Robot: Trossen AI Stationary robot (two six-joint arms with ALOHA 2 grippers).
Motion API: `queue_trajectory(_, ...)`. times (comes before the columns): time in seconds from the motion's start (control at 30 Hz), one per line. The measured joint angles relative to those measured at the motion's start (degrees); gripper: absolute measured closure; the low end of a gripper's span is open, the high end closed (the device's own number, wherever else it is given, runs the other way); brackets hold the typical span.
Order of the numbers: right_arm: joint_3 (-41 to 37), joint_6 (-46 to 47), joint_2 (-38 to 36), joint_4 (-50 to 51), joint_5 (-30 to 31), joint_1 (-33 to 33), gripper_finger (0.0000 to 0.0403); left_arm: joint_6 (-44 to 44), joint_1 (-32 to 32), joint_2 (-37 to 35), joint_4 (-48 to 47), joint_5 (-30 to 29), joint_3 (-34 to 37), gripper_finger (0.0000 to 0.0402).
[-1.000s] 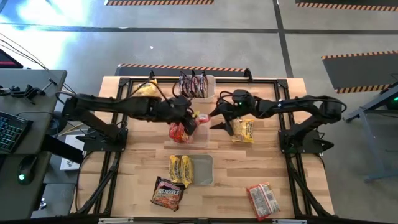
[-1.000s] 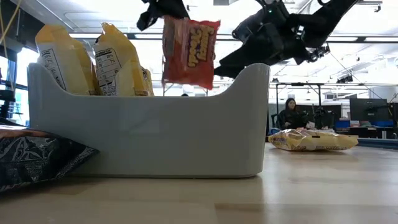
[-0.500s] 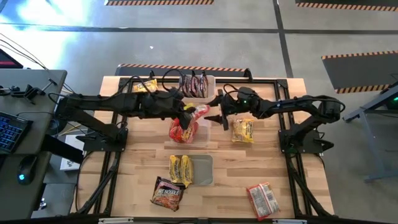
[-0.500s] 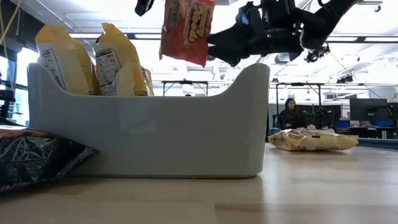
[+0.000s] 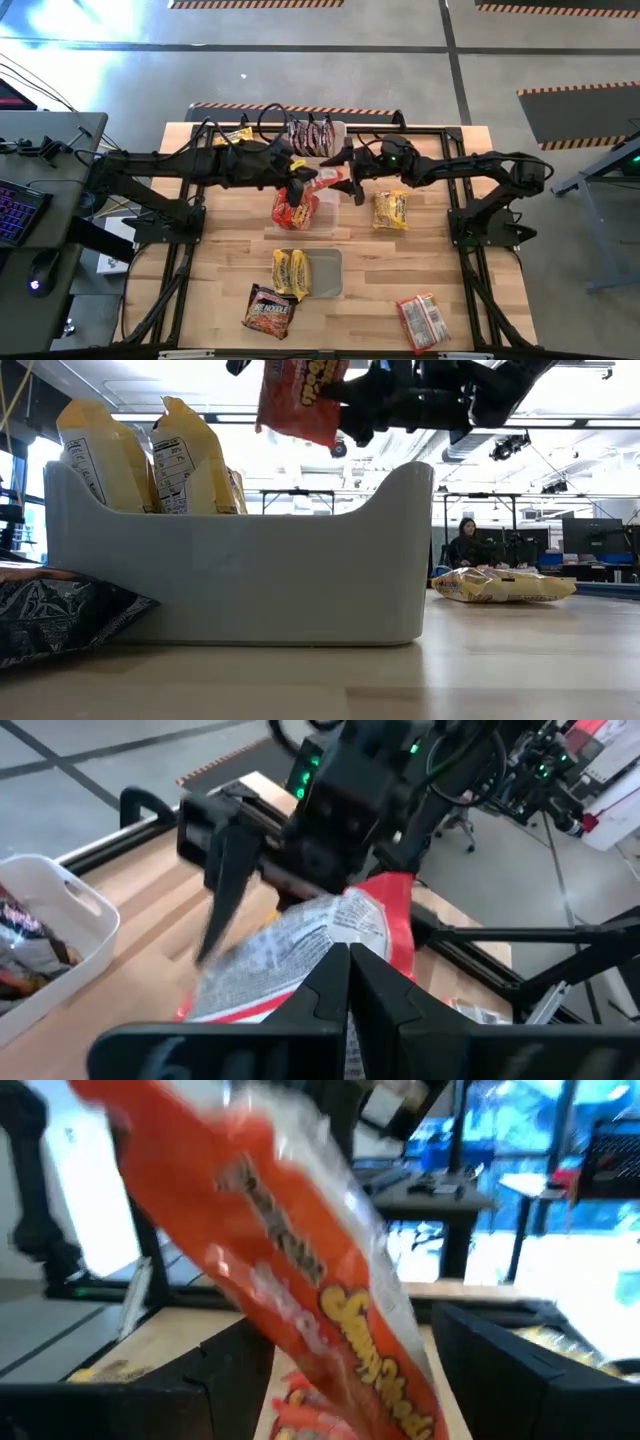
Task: Sort Maruchan noodles
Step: Put the orange noodle pack into the transparent bin
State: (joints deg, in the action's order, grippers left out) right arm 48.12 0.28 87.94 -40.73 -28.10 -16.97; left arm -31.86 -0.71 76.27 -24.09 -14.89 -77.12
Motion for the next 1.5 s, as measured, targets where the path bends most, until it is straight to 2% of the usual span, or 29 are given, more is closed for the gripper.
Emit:
queue_trajectory(0.13,1.0,0.4,0.0,3.7,-1.3,0.0,0.0163,1.0,0.0,-0.1,1.8,0.0,0.0,0.0401)
queue_trajectory(0.47,1.0,7.5,-1.6,3.4,-6.5,-2.8,0.0305,1.0,0.8,-2.8,1.6,-3.3,0.0,0.0401)
queue_trajectory(0.67,1.1,8.8,-5.9,7.0,-7.8,-5.4,0.0319,-1.0,2.7,-6.3,-0.7,-3.4,0.0,0.04)
queue_trajectory(0.77,3.8,7.8,-8.0,18.6,-8.9,-6.9,0.0319,-2.0,3.6,-8.1,-3.4,-1.9,0.0,0.0388)
queue_trajectory(0.87,10.8,0.8,-9.0,37.1,-8.7,-7.3,0.0319,-2.6,4.8,-9.0,-5.3,0.9,0.0,0.0364)
queue_trajectory(1.0,22.9,-11.4,-6.6,62.4,-3.6,-6.3,0.0319,-2.6,6.4,-8.5,-5.5,5.6,0.0,0.0321)
queue_trajectory(1.1,30.6,-16.7,-3.4,75.0,0.1,-5.9,0.032,-2.6,7.2,-7.0,-5.6,9.1,0.0,0.0286)
queue_trajectory(1.2,36.3,-18.4,-0.2,81.6,2.0,-5.4,0.032,-2.5,7.5,-5.1,-5.1,10.6,0.0,0.0253)
queue_trajectory(1.33,41.3,-17.7,2.8,83.0,1.9,-4.5,0.032,-0.7,7.5,-2.2,-4.1,12.8,0.0,0.0213)
queue_trajectory(1.5,44.2,-17.0,4.7,84.7,2.5,-4.0,0.032,2.9,7.4,-0.8,-4.3,9.8,-0.1,0.0178)
